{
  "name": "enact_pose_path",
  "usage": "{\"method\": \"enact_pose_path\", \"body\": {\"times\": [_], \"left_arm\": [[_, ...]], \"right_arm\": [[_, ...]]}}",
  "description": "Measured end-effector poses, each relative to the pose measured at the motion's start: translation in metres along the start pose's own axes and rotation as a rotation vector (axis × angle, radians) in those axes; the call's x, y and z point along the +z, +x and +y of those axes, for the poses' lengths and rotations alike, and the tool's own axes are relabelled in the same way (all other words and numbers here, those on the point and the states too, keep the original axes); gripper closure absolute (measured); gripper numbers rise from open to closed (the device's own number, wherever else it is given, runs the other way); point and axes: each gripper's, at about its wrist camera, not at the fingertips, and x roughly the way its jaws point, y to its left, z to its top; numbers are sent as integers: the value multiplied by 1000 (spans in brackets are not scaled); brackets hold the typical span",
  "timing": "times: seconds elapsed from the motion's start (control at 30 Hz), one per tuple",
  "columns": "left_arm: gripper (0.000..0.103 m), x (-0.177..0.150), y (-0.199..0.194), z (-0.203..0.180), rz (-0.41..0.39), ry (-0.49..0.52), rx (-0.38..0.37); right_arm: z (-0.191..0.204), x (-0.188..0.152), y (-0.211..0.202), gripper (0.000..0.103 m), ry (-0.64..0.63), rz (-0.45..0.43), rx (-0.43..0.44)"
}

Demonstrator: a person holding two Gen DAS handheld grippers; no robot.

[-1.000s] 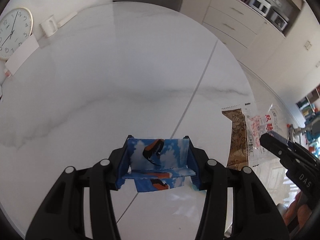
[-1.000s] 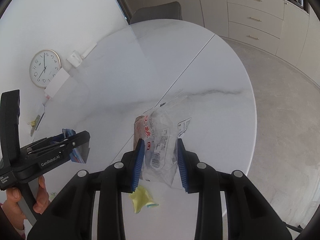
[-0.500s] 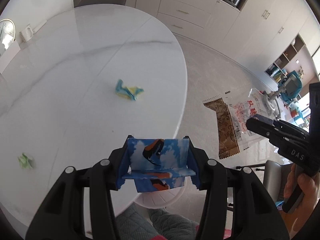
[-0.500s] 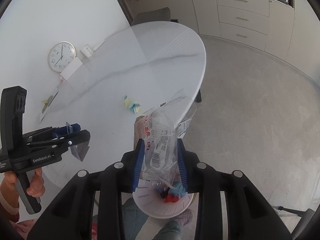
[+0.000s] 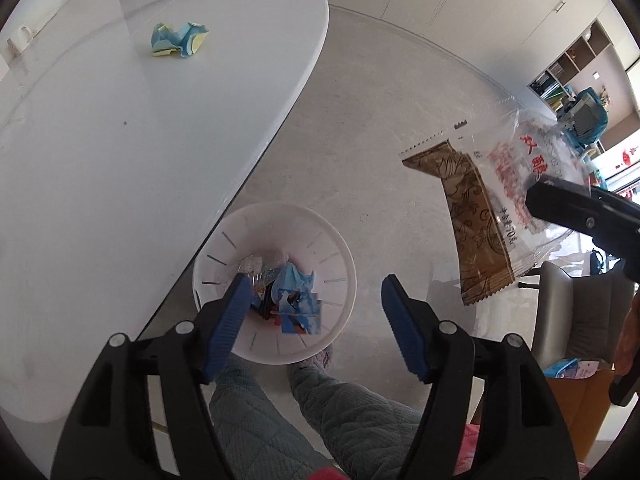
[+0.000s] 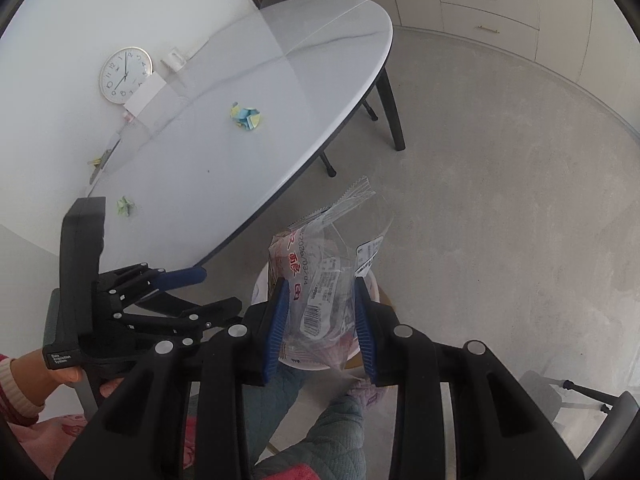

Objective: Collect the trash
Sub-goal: 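Carry the blue box in the left tool over the bin while the right tool carries the packet, then open the left tool to drop the blue box while the right tool drops the clear packet into the bin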

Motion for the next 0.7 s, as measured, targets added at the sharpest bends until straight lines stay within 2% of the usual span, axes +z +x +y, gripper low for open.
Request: {"method": "enact_pose_path", "body": {"times": [0.17,0.27,0.33,0.4,0.5,0.6,0.63,0.7], "left_arm": [[35,2,-28,11,-52,-40,46],[27,-2,-62,21,-112,-87,111],[25,-6,-85,35,-155,-119,152],[15,-9,-107,51,-180,-154,197],[12,-15,-133,71,-209,-212,223],[12,-25,-149,88,-201,-237,219],[12,-25,-153,89,-210,-240,231],[12,-27,-157,95,-215,-244,252]], "right_arm": [[2,-3,24,70,-4,43,15],[7,-6,45,70,-25,75,29],[13,-10,62,70,-44,97,40],[21,-12,81,69,-70,122,37],[35,-15,110,68,-98,153,34],[47,-19,140,57,-127,189,13],[49,-19,148,45,-127,204,18],[54,-20,161,30,-124,220,18]]}}
